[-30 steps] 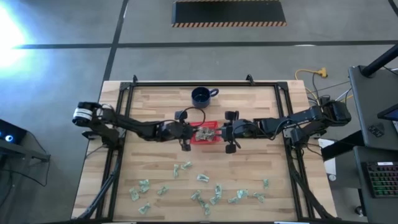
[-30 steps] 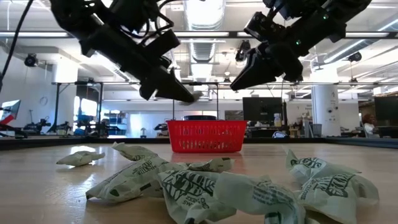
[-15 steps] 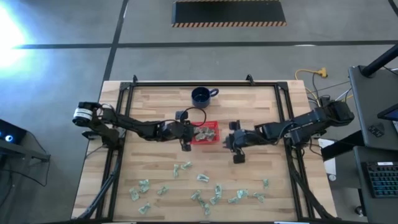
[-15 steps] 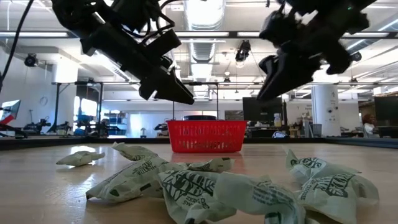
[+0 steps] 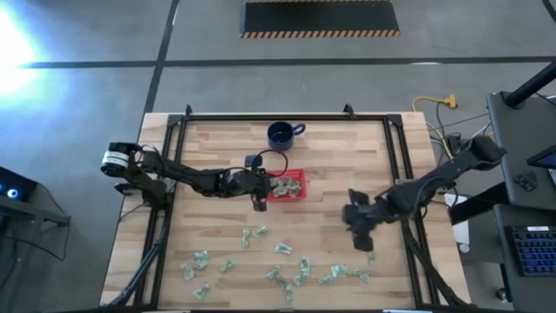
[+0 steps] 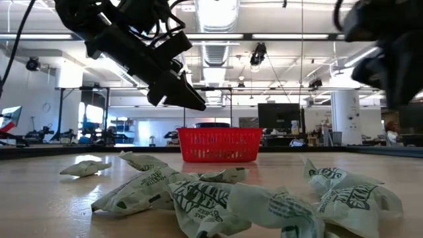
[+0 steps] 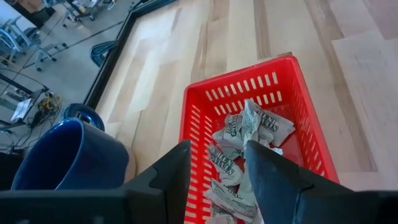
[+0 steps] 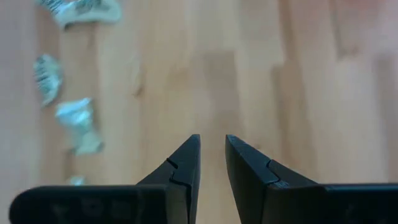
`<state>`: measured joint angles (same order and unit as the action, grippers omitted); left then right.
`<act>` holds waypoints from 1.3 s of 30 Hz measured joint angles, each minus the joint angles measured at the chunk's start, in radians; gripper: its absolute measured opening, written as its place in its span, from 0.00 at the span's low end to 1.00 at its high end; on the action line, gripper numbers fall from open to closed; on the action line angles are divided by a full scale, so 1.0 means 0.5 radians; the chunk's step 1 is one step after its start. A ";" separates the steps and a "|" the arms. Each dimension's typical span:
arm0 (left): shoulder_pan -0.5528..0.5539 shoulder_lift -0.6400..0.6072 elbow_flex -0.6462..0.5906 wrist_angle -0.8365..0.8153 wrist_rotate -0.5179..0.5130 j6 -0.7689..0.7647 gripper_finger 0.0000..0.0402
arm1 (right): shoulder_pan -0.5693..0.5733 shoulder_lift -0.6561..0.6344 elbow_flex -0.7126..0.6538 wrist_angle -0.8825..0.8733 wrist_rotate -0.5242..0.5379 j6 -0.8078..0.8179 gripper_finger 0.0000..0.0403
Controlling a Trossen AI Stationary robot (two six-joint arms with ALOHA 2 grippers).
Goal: Pick and place items into bin
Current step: Put the stevia packet into the red bin
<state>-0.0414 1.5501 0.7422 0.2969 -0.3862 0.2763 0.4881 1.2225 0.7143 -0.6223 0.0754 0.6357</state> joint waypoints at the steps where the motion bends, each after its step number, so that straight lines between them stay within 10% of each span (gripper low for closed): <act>1: 0.000 0.000 0.000 -0.001 0.000 -0.001 0.35 | 0.059 -0.014 0.000 -0.033 -0.002 0.098 0.17; 19: -0.009 -0.001 -0.018 0.000 0.000 -0.018 0.35 | 0.809 0.241 0.000 -0.118 0.000 1.382 0.24; 39: -0.011 -0.001 -0.024 0.002 0.000 -0.021 0.35 | 0.839 0.418 0.000 -0.088 -0.063 1.618 0.46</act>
<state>-0.0471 1.5497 0.7304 0.2977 -0.3862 0.2657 0.9077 1.4315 0.7143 -0.6664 0.0441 1.4444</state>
